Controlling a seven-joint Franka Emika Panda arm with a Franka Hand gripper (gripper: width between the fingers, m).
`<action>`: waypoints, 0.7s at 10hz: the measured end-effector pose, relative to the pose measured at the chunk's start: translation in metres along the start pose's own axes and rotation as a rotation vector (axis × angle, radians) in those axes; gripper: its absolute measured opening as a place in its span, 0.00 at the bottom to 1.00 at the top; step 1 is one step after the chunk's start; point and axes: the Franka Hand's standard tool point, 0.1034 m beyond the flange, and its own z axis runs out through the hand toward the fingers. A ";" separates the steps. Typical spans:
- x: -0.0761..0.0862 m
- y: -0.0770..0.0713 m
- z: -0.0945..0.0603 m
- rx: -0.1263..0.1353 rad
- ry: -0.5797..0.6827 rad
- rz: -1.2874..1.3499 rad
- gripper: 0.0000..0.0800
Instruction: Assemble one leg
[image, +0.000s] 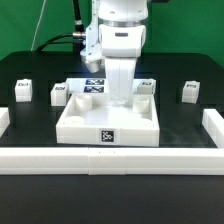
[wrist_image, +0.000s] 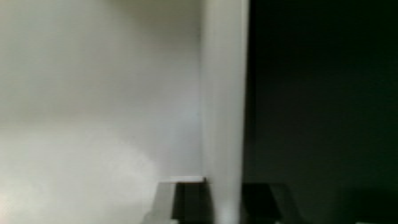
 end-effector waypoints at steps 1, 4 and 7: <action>0.008 0.003 -0.001 -0.004 0.004 -0.014 0.08; 0.030 0.026 0.000 -0.022 0.023 -0.069 0.08; 0.040 0.032 -0.001 -0.032 0.030 -0.041 0.08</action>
Offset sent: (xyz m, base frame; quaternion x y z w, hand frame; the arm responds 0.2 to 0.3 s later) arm 0.0261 0.0342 -0.0083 -0.0039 0.0519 -0.0788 0.9955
